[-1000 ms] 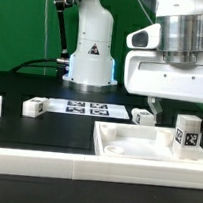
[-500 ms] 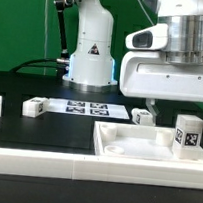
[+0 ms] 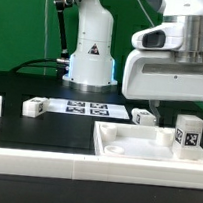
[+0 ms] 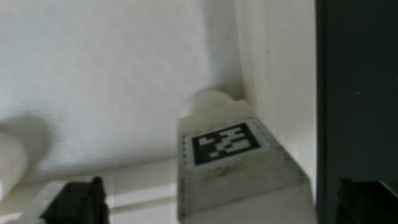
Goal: Assemble square table
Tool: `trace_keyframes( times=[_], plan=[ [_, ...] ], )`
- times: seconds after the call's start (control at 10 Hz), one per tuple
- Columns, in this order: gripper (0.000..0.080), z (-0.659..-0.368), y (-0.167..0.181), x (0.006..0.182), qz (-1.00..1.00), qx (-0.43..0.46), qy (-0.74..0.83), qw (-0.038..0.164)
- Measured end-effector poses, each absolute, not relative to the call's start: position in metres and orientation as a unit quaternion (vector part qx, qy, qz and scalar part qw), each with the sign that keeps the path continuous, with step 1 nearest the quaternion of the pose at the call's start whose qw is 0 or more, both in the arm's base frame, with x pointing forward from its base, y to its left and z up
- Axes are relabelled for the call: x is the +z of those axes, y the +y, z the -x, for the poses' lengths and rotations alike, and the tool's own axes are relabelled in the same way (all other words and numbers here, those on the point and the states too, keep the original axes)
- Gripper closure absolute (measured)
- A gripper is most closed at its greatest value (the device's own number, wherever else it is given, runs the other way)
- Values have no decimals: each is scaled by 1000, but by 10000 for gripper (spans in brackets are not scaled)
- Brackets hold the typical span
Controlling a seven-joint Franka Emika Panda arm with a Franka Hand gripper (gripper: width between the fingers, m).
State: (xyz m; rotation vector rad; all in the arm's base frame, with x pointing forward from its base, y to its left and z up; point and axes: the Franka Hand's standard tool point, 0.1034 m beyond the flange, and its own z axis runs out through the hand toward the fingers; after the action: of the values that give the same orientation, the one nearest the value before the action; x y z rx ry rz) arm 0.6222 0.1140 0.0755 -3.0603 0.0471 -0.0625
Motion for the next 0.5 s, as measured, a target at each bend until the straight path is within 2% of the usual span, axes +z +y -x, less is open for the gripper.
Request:
trace_keyframes(
  times=[0.3, 0.4, 0.5],
  plan=[
    [150, -623, 112, 76, 999, -22, -14, 38],
    [248, -623, 112, 76, 999, -22, -14, 38],
    [391, -623, 112, 76, 999, -22, -13, 38]
  ],
)
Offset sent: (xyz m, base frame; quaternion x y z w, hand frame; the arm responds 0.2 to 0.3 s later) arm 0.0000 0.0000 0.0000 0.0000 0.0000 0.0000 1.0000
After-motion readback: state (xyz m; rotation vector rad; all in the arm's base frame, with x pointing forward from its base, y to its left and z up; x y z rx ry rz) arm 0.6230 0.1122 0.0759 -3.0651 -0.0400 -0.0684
